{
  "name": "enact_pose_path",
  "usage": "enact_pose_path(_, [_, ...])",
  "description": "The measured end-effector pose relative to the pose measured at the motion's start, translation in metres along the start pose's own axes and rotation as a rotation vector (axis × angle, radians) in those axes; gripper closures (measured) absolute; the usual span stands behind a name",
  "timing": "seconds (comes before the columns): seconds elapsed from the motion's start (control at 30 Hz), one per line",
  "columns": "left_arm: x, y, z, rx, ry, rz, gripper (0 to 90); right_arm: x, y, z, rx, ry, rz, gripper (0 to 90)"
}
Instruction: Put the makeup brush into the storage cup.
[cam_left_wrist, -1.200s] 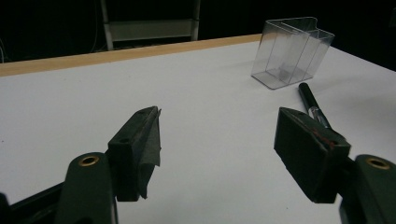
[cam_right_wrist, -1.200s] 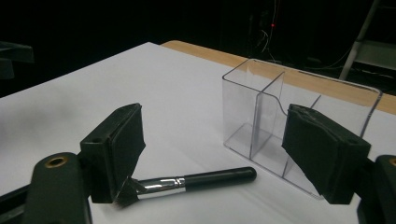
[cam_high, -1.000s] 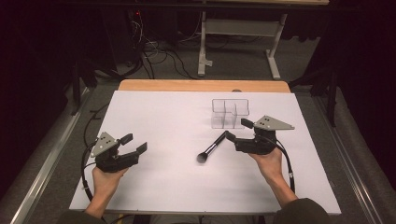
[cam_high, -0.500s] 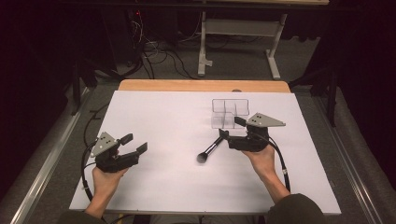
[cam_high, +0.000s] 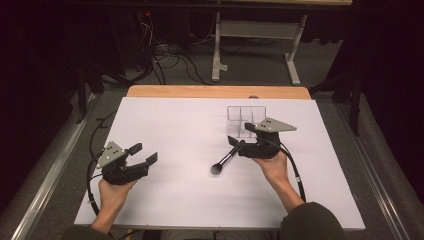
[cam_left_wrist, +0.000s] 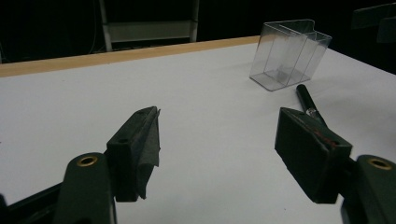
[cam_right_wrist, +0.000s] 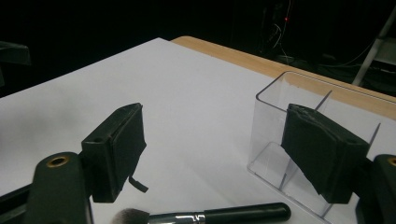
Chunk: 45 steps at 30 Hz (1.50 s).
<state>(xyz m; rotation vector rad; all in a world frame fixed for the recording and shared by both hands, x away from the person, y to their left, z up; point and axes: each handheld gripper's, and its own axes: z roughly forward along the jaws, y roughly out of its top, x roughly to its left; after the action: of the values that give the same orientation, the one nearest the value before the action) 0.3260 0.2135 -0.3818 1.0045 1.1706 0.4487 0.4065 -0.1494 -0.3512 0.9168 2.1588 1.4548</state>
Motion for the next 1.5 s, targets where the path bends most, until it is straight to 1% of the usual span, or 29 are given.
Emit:
enact_pose_path(0.03, [0.000, 0.000, 0.000, 0.000, 0.000, 0.000, 30.9, 0.000, 0.001, 0.001, 0.002, 0.002, -0.004, 22.8])
enact_pose_path(0.1, [0.000, 0.000, 0.000, 0.000, -0.001, 0.000, 30.9, 0.000, 0.002, 0.003, 0.006, 0.008, 0.006, 22.9])
enact_pose_path(0.2, [0.000, 0.000, 0.000, 0.000, -0.001, -0.001, 30.9, 0.001, 0.004, 0.005, 0.008, 0.008, 0.007, 22.9])
enact_pose_path(0.33, [0.000, 0.000, 0.000, 0.000, -0.002, -0.001, 30.9, 0.002, 0.006, 0.008, 0.016, 0.009, -0.006, 22.9])
enact_pose_path(0.4, [0.000, 0.000, 0.000, 0.000, -0.002, -0.001, 30.9, 0.003, 0.007, 0.009, 0.021, 0.010, -0.002, 23.0])
enact_pose_path(0.57, [0.000, 0.000, 0.000, 0.000, -0.002, -0.002, 30.9, 0.003, 0.008, 0.011, 0.024, 0.015, -0.009, 24.2])
enact_pose_path(0.67, [0.000, 0.000, 0.000, 0.000, -0.002, -0.002, 31.0, 0.003, 0.009, 0.011, 0.030, 0.016, -0.005, 24.8])
enact_pose_path(0.8, [0.000, 0.000, 0.000, 0.001, -0.004, 0.002, 31.0, 0.002, 0.010, 0.010, 0.034, 0.012, -0.013, 24.9])
enact_pose_path(0.87, [0.000, 0.000, -0.001, 0.000, -0.005, 0.004, 31.3, 0.002, 0.010, 0.010, 0.034, 0.015, -0.005, 25.0])
enact_pose_path(1.0, [0.000, 0.000, -0.001, -0.002, -0.006, 0.004, 31.7, 0.003, 0.011, 0.010, 0.060, 0.014, -0.014, 25.0])
enact_pose_path(1.03, [0.000, 0.000, -0.001, -0.003, -0.006, 0.004, 31.8, 0.002, 0.011, 0.010, 0.067, 0.020, -0.026, 25.1])
enact_pose_path(1.07, [0.000, 0.000, -0.001, -0.003, -0.007, 0.005, 31.9, 0.003, 0.011, 0.010, 0.076, 0.022, -0.021, 25.3])
enact_pose_path(1.13, [0.000, 0.000, -0.001, -0.003, -0.007, 0.005, 32.0, 0.002, 0.012, 0.010, 0.093, 0.023, -0.037, 25.7])
enact_pose_path(1.17, [-0.001, 0.000, -0.001, -0.004, -0.008, 0.005, 32.1, 0.003, 0.012, 0.010, 0.103, 0.022, -0.031, 25.9])
enact_pose_path(1.2, [-0.001, 0.000, -0.001, -0.003, -0.008, 0.005, 32.1, 0.002, 0.013, 0.010, 0.107, 0.023, -0.039, 26.0])
enact_pose_path(1.27, [-0.001, 0.000, -0.001, -0.003, -0.008, 0.005, 32.2, 0.001, 0.015, 0.010, 0.120, 0.024, -0.040, 26.3])
enact_pose_path(1.3, [-0.001, 0.000, -0.001, -0.004, -0.009, 0.004, 32.2, 0.000, 0.015, 0.010, 0.126, 0.024, -0.050, 26.4])
enact_pose_path(1.37, [-0.001, 0.000, -0.001, -0.003, -0.009, 0.004, 32.2, -0.001, 0.017, 0.009, 0.156, 0.028, -0.047, 27.0])
enact_pose_path(1.4, [-0.001, 0.000, -0.001, -0.002, -0.009, 0.004, 32.2, -0.001, 0.017, 0.010, 0.164, 0.029, -0.059, 27.3])
enact_pose_path(1.5, [-0.001, 0.000, -0.001, -0.001, -0.008, 0.003, 32.1, -0.002, 0.018, 0.010, 0.188, 0.045, -0.075, 28.7])
